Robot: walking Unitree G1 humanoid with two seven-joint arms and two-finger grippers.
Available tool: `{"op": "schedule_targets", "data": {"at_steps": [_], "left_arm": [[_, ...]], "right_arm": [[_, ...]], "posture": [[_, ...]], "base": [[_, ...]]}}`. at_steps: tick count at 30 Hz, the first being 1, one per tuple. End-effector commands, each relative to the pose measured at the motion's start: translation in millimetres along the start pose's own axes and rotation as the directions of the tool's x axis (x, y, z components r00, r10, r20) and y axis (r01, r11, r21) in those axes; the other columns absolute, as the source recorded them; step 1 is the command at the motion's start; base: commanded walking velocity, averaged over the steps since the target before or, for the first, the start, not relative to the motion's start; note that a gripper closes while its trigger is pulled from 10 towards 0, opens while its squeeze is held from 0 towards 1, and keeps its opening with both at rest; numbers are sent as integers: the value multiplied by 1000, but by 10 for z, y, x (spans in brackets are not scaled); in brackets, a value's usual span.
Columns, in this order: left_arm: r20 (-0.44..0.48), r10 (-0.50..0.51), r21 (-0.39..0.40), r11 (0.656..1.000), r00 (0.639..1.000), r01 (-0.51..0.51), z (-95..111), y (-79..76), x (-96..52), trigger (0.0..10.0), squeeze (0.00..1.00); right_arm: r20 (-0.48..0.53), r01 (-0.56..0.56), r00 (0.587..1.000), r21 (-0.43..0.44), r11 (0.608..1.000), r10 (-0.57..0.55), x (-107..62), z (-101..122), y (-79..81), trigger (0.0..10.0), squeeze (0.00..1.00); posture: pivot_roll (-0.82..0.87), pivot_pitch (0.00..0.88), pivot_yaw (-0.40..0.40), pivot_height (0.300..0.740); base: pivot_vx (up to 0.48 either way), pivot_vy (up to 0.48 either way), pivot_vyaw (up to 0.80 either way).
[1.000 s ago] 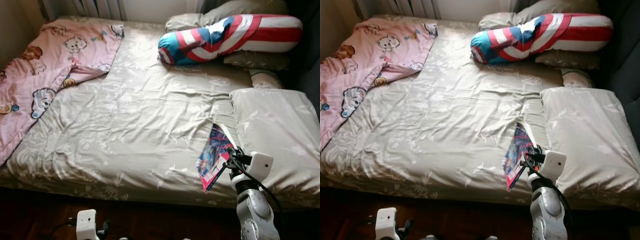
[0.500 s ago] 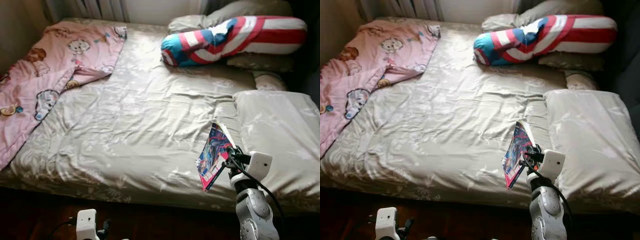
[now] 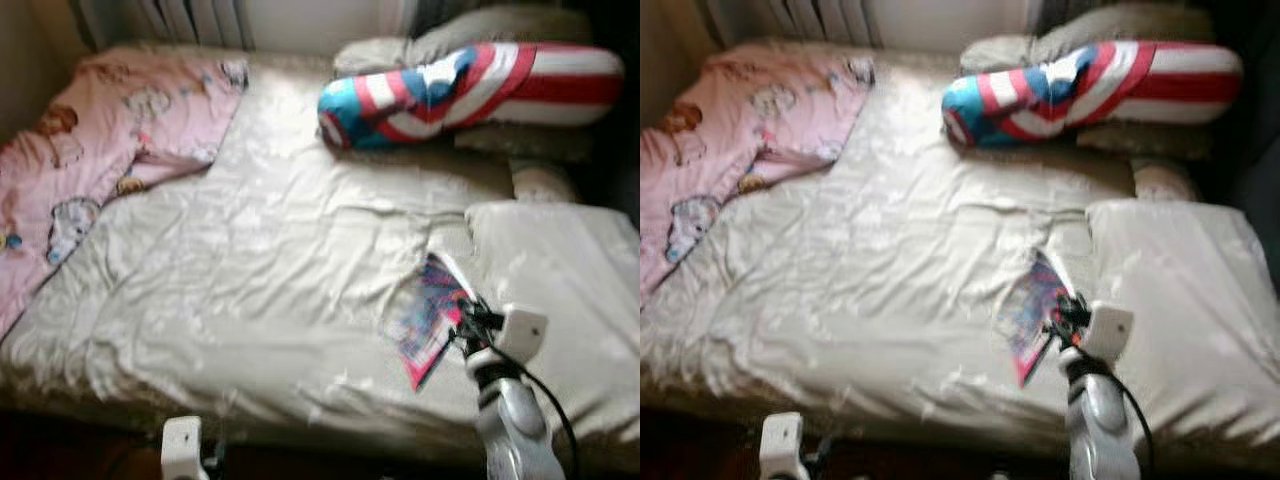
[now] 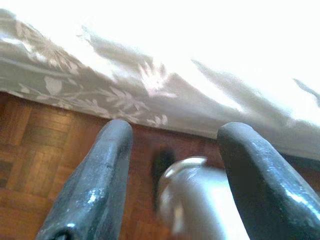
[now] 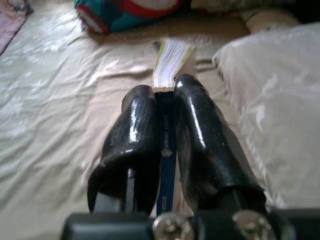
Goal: Clean up the room
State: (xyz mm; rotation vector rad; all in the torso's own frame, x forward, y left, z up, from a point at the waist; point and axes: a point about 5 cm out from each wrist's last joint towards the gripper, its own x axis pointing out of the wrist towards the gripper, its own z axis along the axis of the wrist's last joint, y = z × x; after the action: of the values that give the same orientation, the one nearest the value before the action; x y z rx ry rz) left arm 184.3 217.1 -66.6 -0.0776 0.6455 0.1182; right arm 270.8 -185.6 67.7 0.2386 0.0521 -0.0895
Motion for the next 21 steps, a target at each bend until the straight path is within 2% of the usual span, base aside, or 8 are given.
{"op": "schedule_targets", "data": {"at_steps": [1, 7, 10, 11, 14, 16, 18, 21], "left_arm": [[-22, 13, 8, 1000, 1000, -13, -75, 66, -46, 10000, 0], [77, 4, 12, 1000, 997, -5, 94, 64, -7, 10000, 0], [172, 2, 7, 1000, 985, -3, 232, 77, 0, 10000, 0], [172, 2, 7, 1000, 985, -3, 232, 77, 0, 10000, 0], [269, 7, -10, 1000, 963, -4, 373, 91, -7, 10000, 0], [327, 3, -10, 1000, 945, 0, 469, 79, -12, 10000, 0], [446, -33, 11, 999, 895, 31, 711, -1, -31, 10000, 0], [537, -58, 28, 998, 842, 51, 937, -84, -84, 10000, 0]], "right_arm": [[28, -35, 999, 18, 999, 35, 11, 43, 104, 10000, 0], [23, -36, 999, 39, 999, 35, 6, 20, 139, 10000, 0], [19, -47, 999, 83, 995, 45, 2, 9, 165, 10000, 0], [19, -47, 999, 83, 995, 45, 2, 9, 165, 10000, 0], [34, -67, 997, 62, 996, 65, -2, 36, 199, 10000, 0], [36, -82, 996, 17, 996, 81, -2, 41, 212, 10000, 0], [37, -85, 996, 19, 996, 84, -8, 31, 215, 10000, 0], [39, -89, 995, 29, 996, 88, -13, 28, 224, 10000, 0]], "posture": [[86, 209, -64, 740], [87, 212, -63, 740], [86, 216, -61, 740], [86, 216, -61, 740], [84, 219, -60, 740], [81, 220, -60, 740], [85, 222, -60, 740], [87, 222, -60, 740]], "base": [[0, 0, 0], [0, 0, 0], [0, 0, 0], [0, 0, 0], [0, 0, 0], [0, 0, 0], [0, 0, 0], [0, 0, 0]]}}
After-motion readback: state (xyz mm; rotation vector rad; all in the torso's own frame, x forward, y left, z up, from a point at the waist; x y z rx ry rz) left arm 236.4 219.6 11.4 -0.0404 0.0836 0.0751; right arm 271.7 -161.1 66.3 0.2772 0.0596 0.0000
